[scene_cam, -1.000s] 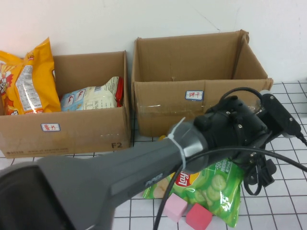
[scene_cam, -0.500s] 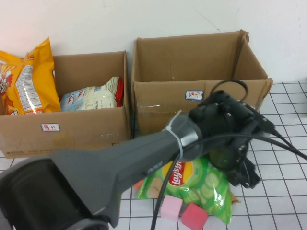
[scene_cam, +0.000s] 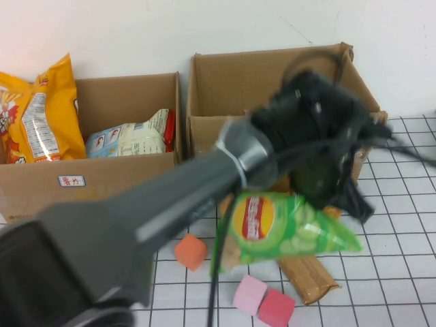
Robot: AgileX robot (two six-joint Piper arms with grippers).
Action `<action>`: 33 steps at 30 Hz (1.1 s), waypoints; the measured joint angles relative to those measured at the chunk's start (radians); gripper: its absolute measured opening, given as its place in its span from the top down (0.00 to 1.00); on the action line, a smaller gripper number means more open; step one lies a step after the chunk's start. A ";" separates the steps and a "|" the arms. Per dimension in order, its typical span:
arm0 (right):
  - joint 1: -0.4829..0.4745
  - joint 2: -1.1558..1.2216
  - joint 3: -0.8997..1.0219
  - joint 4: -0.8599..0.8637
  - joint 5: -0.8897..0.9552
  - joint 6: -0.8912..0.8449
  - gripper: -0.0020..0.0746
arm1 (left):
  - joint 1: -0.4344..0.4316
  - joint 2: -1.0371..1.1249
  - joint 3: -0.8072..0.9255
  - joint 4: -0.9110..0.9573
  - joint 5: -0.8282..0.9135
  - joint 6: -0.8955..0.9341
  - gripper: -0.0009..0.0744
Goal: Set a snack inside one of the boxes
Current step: Pick up the potato chip, then place the potato chip in the potato chip box
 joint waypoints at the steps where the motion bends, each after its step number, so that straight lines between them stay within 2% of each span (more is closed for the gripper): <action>1: 0.000 0.000 0.000 0.000 0.000 0.000 0.97 | 0.000 -0.021 -0.009 -0.008 0.005 0.005 0.98; 13: 0.000 0.000 0.000 0.000 0.000 -0.002 0.97 | 0.000 -0.428 0.014 0.063 0.092 0.034 0.98; 16: 0.000 0.000 0.000 0.000 0.000 -0.004 0.97 | 0.000 -0.552 0.080 0.139 0.077 0.030 0.98; 19: 0.000 0.000 0.000 0.000 0.000 -0.004 0.97 | 0.000 -0.656 0.167 0.318 0.007 -0.013 0.98; 24: 0.000 0.000 0.000 0.000 0.000 -0.006 0.97 | 0.009 -0.734 0.322 0.745 -0.206 -0.245 0.98; 25: 0.000 0.000 0.000 0.000 0.000 -0.008 0.97 | 0.020 -0.734 0.343 0.832 -0.241 -0.329 0.98; 26: 0.000 0.000 0.000 0.000 0.000 -0.011 0.97 | 0.050 -0.722 0.364 0.947 -0.297 -0.501 0.98; 29: 0.000 0.000 0.000 0.002 0.000 -0.014 0.97 | 0.129 -0.680 0.377 1.014 -0.398 -0.680 0.98; 33: 0.000 0.000 0.000 0.008 0.000 -0.020 0.97 | 0.284 -0.613 0.381 0.958 -0.576 -0.817 0.98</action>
